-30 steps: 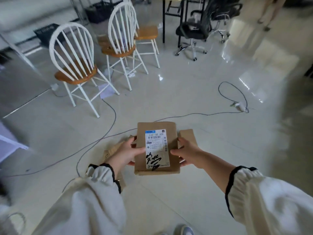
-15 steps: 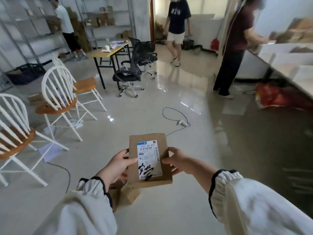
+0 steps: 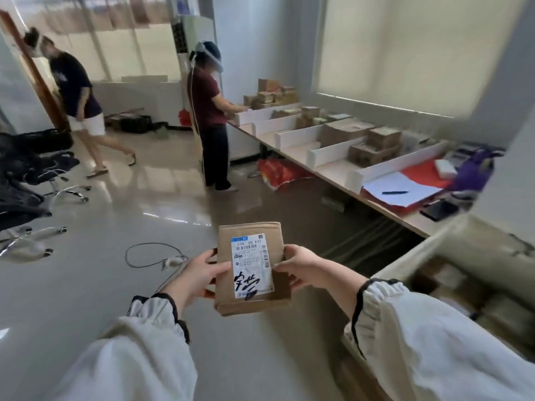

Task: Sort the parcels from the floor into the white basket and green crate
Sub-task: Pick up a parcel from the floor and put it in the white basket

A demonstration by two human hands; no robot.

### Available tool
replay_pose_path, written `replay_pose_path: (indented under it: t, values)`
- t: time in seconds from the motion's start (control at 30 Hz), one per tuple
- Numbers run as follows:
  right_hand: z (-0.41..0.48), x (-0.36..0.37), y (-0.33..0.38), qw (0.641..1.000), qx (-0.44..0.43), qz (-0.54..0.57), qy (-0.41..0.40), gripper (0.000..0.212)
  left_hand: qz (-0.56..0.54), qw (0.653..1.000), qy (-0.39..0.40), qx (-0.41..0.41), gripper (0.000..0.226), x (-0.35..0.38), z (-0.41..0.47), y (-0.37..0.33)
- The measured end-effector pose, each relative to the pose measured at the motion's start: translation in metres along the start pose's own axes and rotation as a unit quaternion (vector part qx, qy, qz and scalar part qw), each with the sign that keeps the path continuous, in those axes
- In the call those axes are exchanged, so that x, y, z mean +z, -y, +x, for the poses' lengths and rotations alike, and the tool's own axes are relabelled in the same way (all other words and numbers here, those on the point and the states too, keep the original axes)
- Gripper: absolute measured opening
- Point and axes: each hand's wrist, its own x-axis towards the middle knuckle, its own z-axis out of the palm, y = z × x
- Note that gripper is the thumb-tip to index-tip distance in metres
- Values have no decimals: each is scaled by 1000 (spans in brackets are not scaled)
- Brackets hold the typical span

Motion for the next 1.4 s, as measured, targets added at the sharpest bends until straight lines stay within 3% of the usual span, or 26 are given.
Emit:
replay_pose_path:
  t: [0.2,0.5,0.77,1.03,1.23,1.4]
  values:
    - [-19,-130,-49,994,30,46,-92,44,35,994,99,43,36,133,60,-55]
    - [-66,-256,-139,961,127,127,-208,54,116,967,222,55,51,320,116,-89]
    - [-89,-326,-202,909,167,238,-298,37,192,925,326,44,57,445,151,-120]
    - [-102,-368,-233,862,209,260,-383,30,243,872,420,61,57,536,177,-143]
    - [-113,-384,-253,843,222,289,-395,30,251,857,447,50,45,575,183,-136]
    - [-116,-397,-273,836,228,308,-394,44,262,855,445,56,50,601,183,-129]
